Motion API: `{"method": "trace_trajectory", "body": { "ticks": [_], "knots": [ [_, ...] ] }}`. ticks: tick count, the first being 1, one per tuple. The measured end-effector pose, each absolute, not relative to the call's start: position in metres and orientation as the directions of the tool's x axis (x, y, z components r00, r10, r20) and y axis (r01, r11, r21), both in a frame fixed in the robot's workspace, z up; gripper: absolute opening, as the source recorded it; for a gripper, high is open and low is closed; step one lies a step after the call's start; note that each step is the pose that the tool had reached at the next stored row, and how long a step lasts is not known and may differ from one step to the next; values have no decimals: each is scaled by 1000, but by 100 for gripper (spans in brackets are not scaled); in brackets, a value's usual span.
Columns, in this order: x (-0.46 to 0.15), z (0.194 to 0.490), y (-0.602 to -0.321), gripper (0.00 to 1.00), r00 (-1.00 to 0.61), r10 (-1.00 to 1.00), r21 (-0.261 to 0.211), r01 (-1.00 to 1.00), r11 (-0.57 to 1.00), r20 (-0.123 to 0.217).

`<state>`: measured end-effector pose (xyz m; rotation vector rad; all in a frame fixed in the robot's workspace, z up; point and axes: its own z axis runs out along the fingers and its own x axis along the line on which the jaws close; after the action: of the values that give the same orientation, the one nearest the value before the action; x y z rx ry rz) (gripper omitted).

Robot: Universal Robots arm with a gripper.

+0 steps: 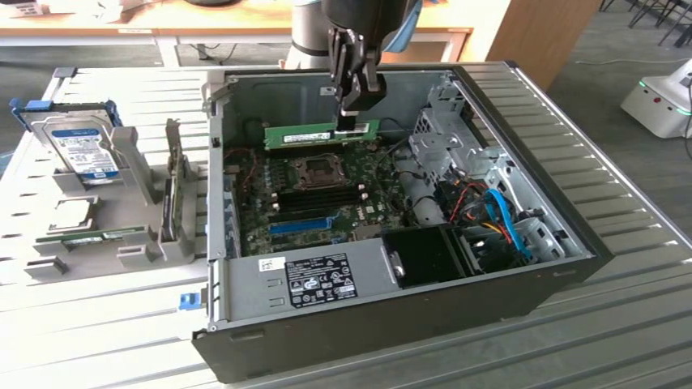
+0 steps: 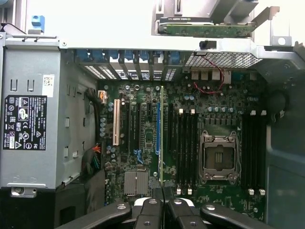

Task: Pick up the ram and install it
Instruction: 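Pick up the ram and move it above insertion slot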

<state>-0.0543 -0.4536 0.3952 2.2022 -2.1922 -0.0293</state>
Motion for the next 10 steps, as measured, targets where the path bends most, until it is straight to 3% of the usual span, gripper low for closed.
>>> {"method": "trace_trajectory", "body": {
  "ticks": [10],
  "knots": [
    [-54, 395, -449, 12, 5, -1000, 37, -999, -5, 1]
  ]
}}
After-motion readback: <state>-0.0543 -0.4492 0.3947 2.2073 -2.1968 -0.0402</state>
